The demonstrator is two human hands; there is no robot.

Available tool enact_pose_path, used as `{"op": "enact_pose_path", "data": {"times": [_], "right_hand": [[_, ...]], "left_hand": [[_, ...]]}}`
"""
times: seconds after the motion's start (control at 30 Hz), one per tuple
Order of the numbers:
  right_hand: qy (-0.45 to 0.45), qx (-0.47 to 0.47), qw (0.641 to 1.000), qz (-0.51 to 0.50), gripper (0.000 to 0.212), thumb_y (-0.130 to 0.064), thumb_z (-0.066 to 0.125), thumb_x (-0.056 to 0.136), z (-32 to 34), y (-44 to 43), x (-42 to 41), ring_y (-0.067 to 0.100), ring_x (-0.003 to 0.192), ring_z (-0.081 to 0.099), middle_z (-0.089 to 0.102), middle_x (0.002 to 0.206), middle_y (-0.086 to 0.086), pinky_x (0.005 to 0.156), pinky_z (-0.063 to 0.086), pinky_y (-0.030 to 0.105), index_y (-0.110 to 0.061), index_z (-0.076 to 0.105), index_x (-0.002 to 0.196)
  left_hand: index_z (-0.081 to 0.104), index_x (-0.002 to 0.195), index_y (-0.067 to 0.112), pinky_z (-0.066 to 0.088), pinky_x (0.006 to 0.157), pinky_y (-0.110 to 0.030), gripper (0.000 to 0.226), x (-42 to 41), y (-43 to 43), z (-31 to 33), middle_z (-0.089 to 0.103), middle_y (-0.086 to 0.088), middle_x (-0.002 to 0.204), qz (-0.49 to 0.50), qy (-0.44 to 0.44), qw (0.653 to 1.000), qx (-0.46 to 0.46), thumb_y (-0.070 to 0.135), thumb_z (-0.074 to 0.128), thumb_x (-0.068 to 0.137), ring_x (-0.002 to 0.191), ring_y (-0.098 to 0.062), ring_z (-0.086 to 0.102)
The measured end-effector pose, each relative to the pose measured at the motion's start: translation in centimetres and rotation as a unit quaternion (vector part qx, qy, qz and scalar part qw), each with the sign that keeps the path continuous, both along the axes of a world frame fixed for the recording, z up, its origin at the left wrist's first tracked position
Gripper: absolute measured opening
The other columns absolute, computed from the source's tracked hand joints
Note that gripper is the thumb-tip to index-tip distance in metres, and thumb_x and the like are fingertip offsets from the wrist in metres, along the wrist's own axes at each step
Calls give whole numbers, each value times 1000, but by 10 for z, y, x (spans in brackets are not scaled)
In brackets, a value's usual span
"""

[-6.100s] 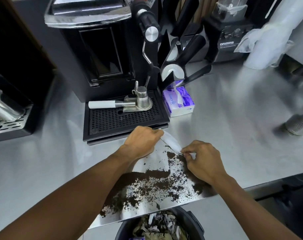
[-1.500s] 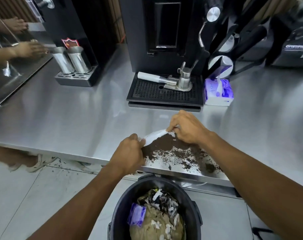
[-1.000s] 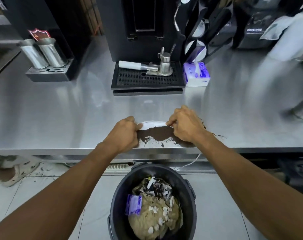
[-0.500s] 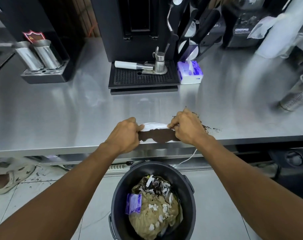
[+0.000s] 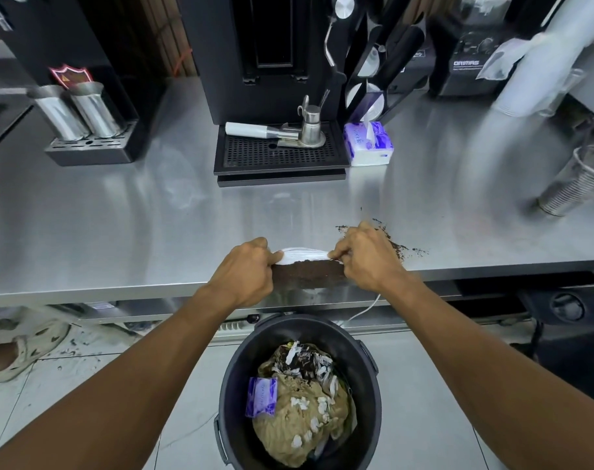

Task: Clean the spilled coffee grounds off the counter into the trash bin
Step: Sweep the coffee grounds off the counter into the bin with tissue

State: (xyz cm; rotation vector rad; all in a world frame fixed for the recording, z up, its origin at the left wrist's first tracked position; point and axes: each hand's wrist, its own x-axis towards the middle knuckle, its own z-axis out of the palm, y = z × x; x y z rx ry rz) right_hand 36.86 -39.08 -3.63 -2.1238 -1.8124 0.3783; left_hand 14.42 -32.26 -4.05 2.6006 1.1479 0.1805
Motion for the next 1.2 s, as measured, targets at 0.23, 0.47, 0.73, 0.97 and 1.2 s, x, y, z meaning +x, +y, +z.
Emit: {"op": "enact_pose_path", "data": {"times": [0.23, 0.47, 0.73, 0.97, 1.2], "right_hand": [[-3, -15, 1000, -10, 24, -7, 66, 85, 2, -8, -4, 18, 108, 51, 70, 102, 0, 96, 45, 39, -26, 78, 93], [6, -1, 1000, -11, 24, -7, 68, 84, -3, -16, -4, 17, 100, 50, 70, 92, -2, 90, 46, 34, -26, 79, 92], [7, 6, 1000, 2, 23, -7, 67, 84, -9, -26, -4, 15, 96, 47, 70, 90, -3, 93, 47, 37, -26, 79, 91], [5, -6, 1000, 29, 21, -7, 68, 84, -3, -30, -4, 14, 93, 44, 71, 90, -5, 89, 47, 37, -24, 79, 90], [67, -15, 997, 29, 21, -11, 67, 88, 6, -29, 6, 8, 93, 41, 53, 76, -25, 87, 42, 28, -28, 78, 92]], "left_hand": [[61, 131, 16, 38, 76, -24, 40, -2, -7, 1, 42, 1, 88, -1, -5, 1000, -6, 13, 44, 96, 81, -15, 44], [66, 125, 16, 47, 77, -32, 40, -5, -14, 2, 42, -1, 86, -17, 11, 1000, 1, 10, 44, 92, 83, -26, 55], [62, 129, 17, 44, 73, -28, 41, -8, -25, 4, 41, 0, 88, -28, 23, 999, 4, 11, 45, 93, 83, -22, 53], [64, 119, 15, 38, 70, -23, 35, -13, -30, 6, 36, 1, 89, -54, 40, 998, 21, 10, 43, 92, 75, -17, 45], [69, 115, 18, 43, 67, -24, 35, -13, -22, 18, 38, 3, 84, -51, 13, 998, 22, 10, 44, 91, 69, -14, 44]]}}
